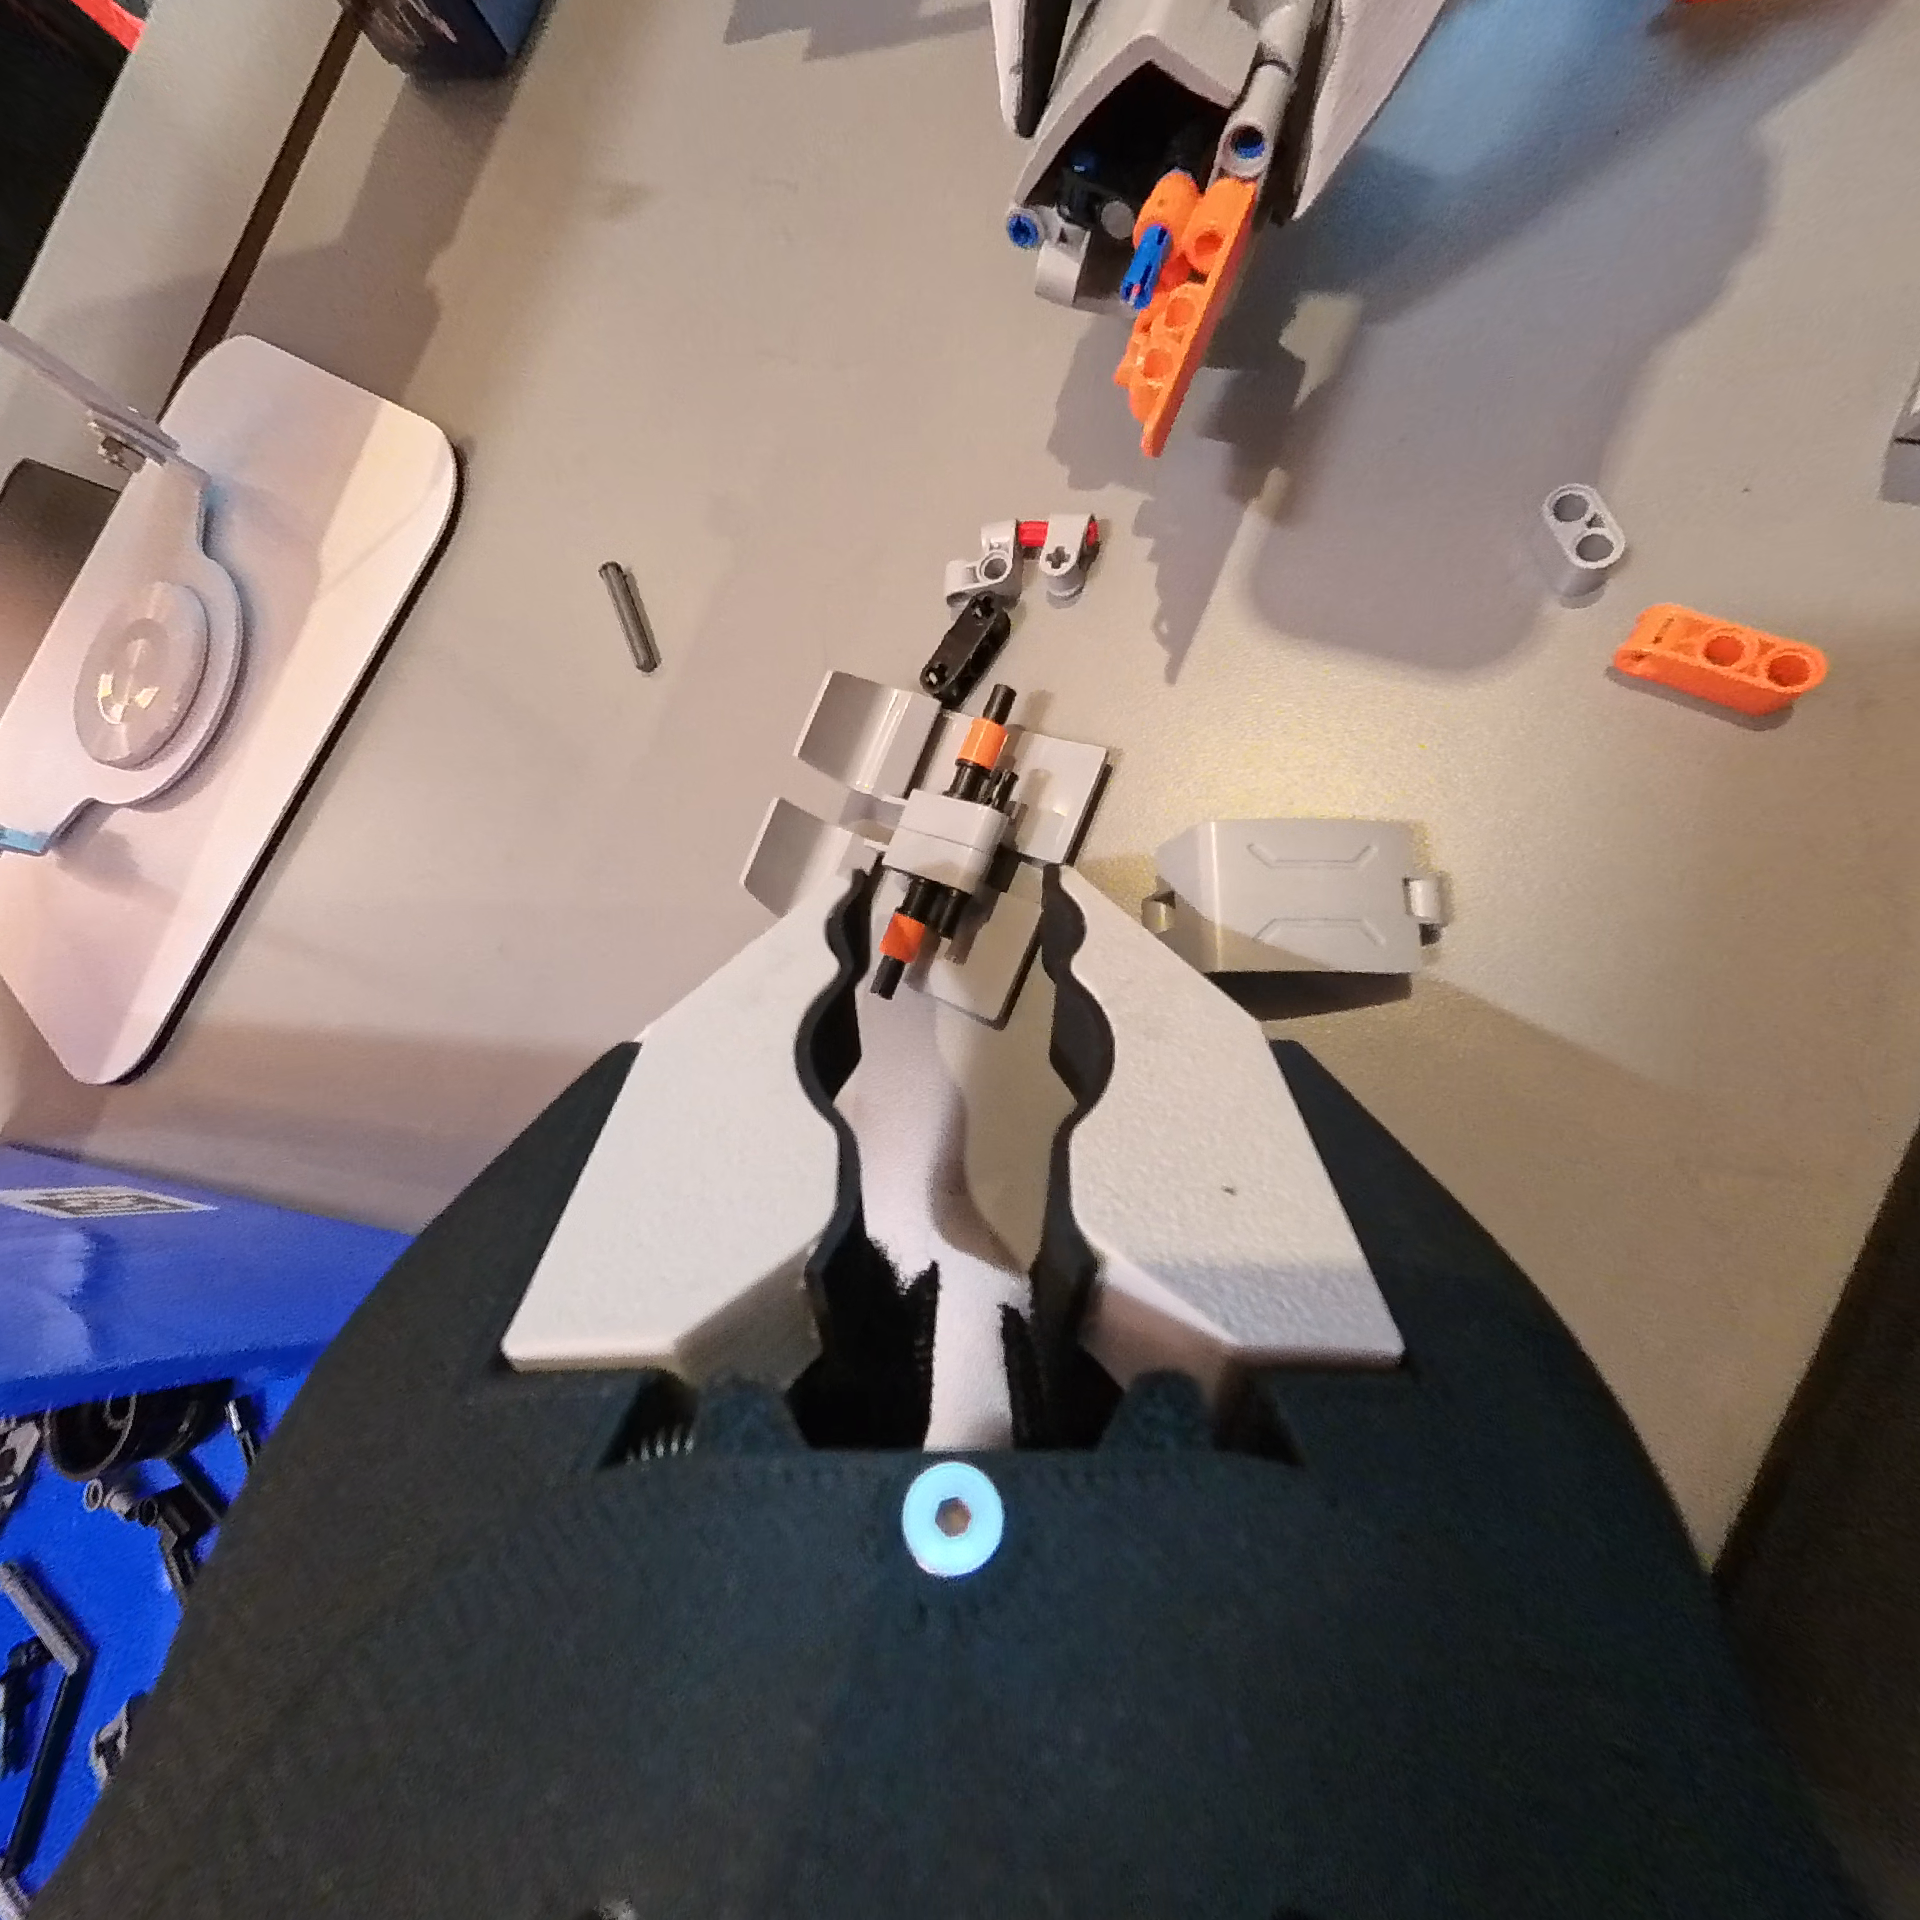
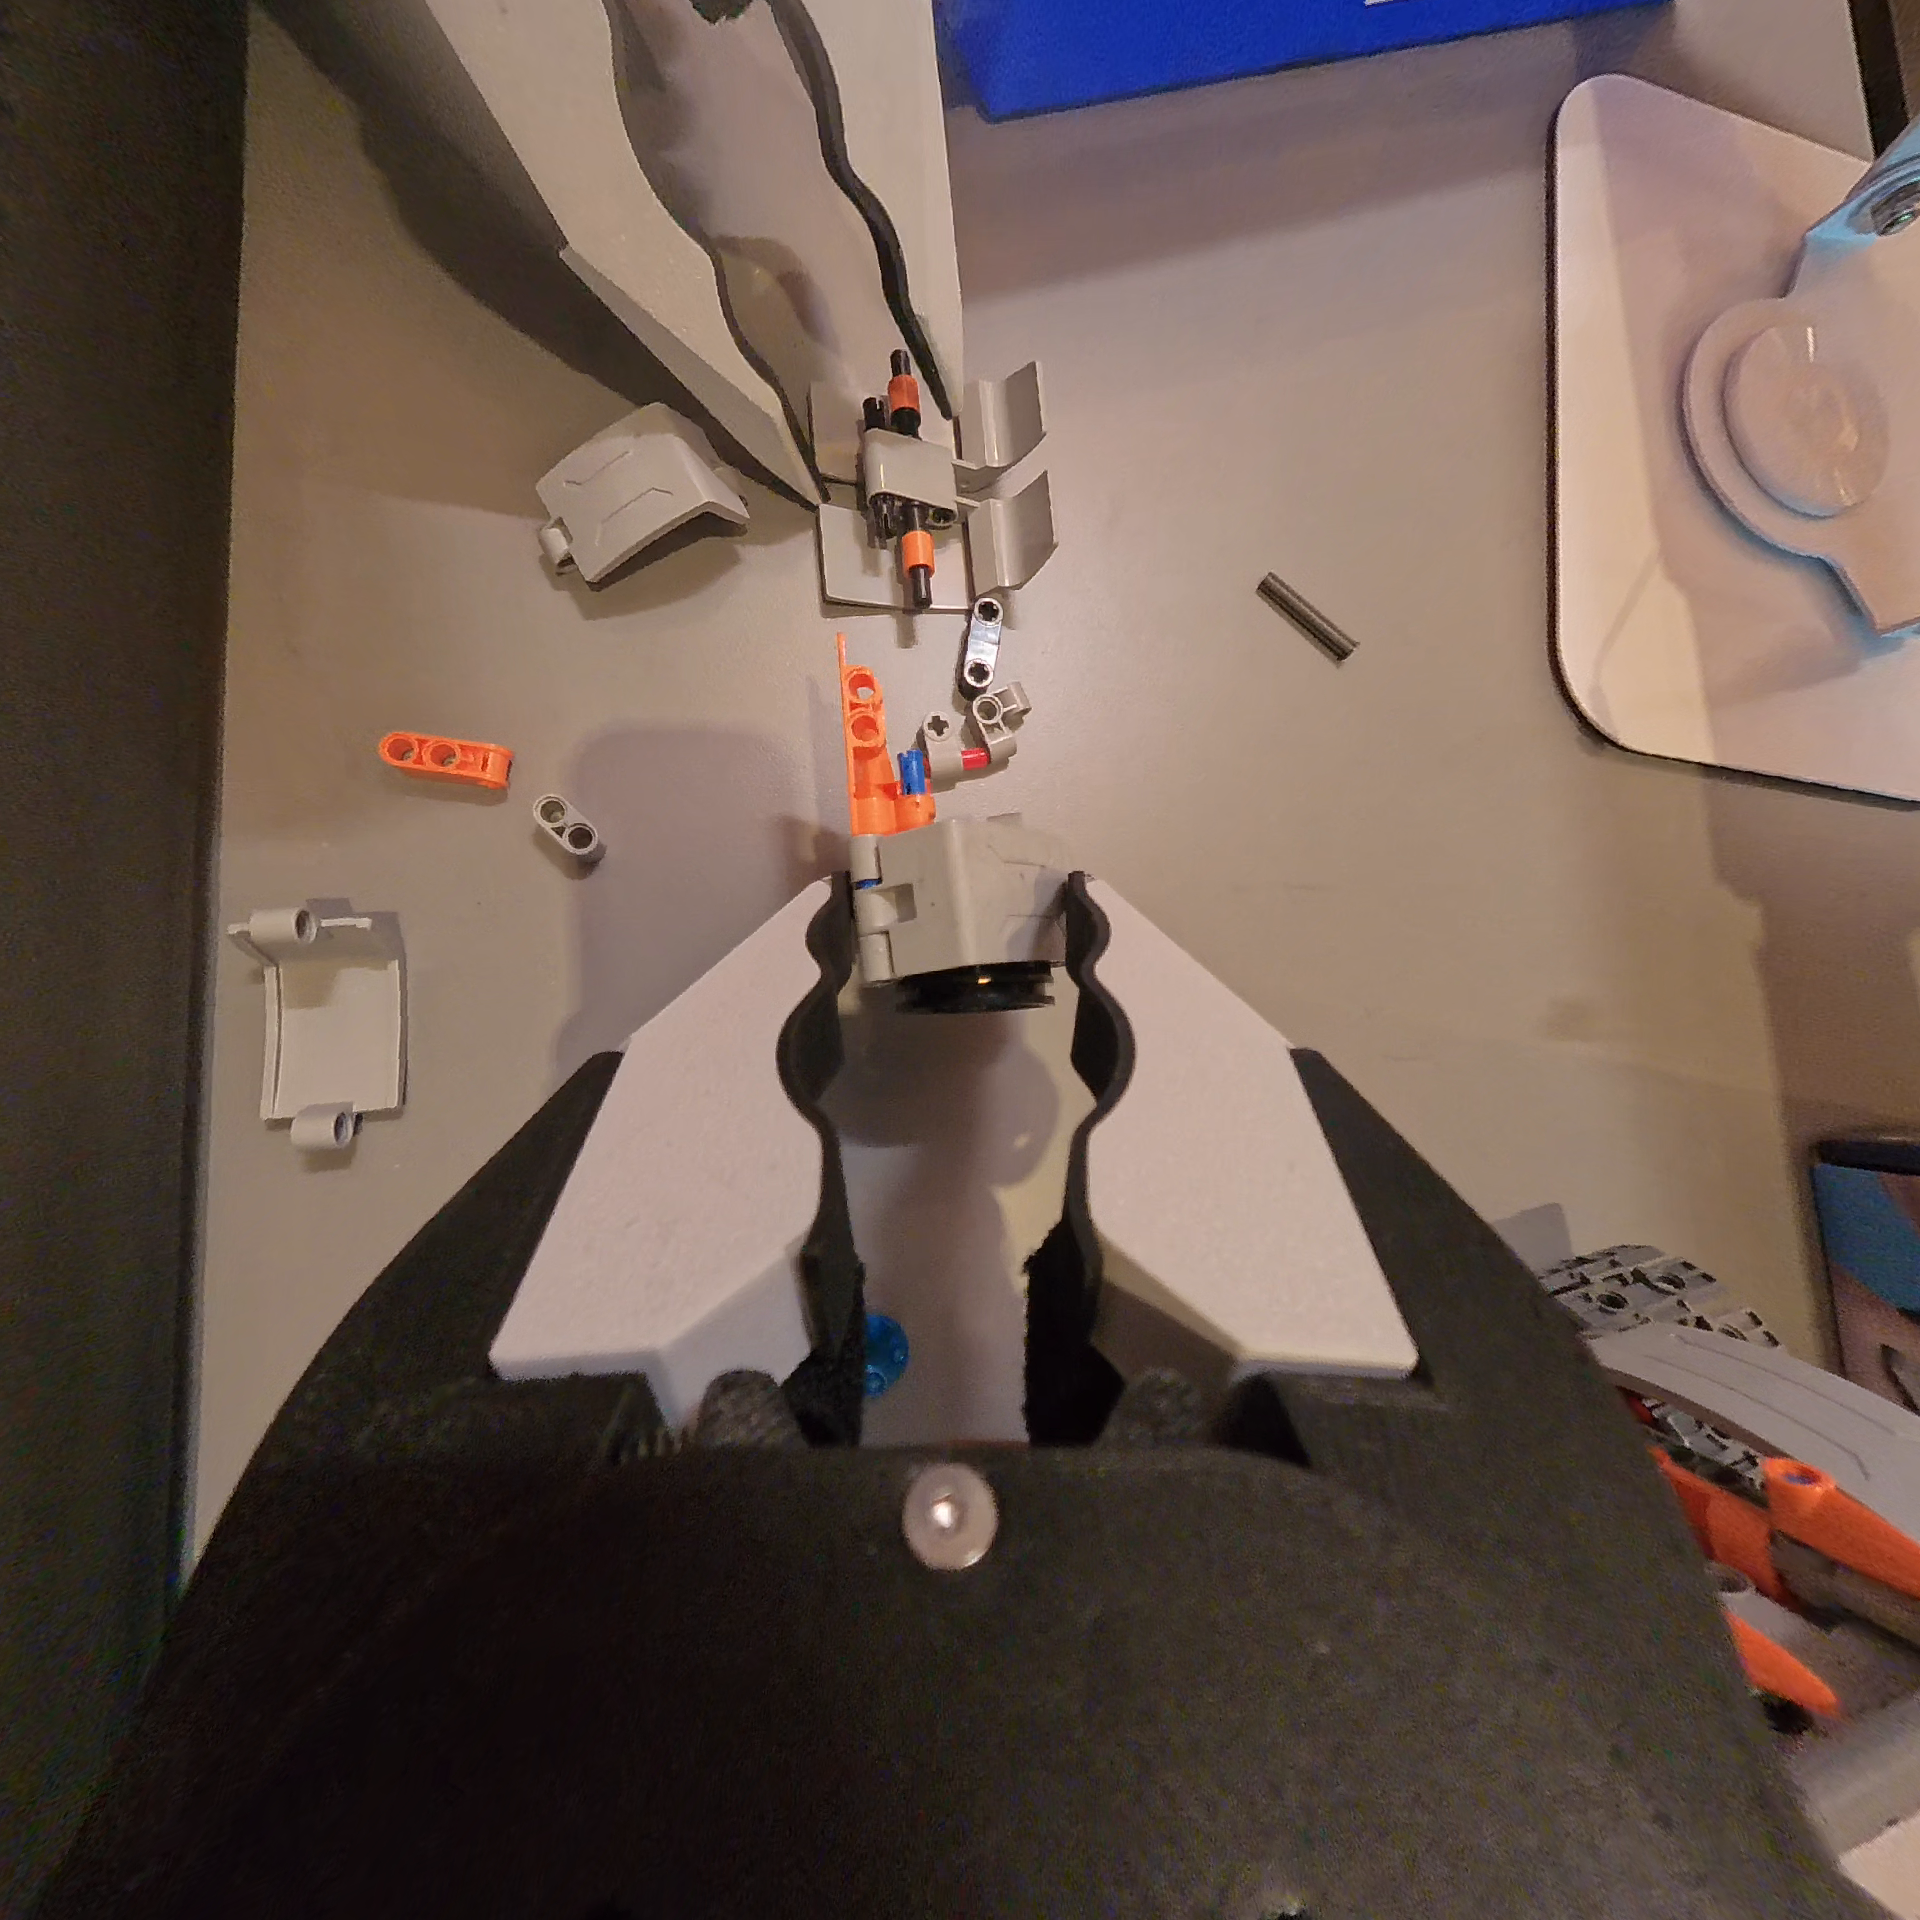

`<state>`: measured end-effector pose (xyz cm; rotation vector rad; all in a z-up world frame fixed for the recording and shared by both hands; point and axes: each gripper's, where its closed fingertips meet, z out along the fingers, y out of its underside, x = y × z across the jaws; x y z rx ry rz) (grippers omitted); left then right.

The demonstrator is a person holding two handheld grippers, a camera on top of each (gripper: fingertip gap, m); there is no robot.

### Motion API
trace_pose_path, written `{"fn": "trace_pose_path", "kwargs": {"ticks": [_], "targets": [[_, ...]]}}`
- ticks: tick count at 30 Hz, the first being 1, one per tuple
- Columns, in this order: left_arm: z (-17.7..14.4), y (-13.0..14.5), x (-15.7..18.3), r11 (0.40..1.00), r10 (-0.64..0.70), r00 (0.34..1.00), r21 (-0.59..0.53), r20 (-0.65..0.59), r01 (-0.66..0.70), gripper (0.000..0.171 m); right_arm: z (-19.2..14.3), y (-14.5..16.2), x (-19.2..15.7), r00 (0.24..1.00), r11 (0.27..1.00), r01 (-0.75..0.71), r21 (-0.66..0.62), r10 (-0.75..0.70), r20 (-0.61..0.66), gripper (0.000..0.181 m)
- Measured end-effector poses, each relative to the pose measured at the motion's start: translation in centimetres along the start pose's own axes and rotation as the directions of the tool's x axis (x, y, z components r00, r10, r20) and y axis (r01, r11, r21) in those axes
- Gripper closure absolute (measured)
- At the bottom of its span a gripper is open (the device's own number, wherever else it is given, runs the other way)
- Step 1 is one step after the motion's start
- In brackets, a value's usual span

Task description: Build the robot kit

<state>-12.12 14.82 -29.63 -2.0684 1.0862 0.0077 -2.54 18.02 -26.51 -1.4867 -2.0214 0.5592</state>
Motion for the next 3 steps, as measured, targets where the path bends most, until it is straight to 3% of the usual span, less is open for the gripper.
{"fn": "trace_pose_path", "kwargs": {"ticks": [3], "targets": [[-0.04,-0.06,0.00,1.000,-0.002,1.000,0.002,0.001,0.002,0.141,-0.06,0.02,0.05,1.000,1.000,0.000,0.001,0.000,-0.002,0.142]]}}
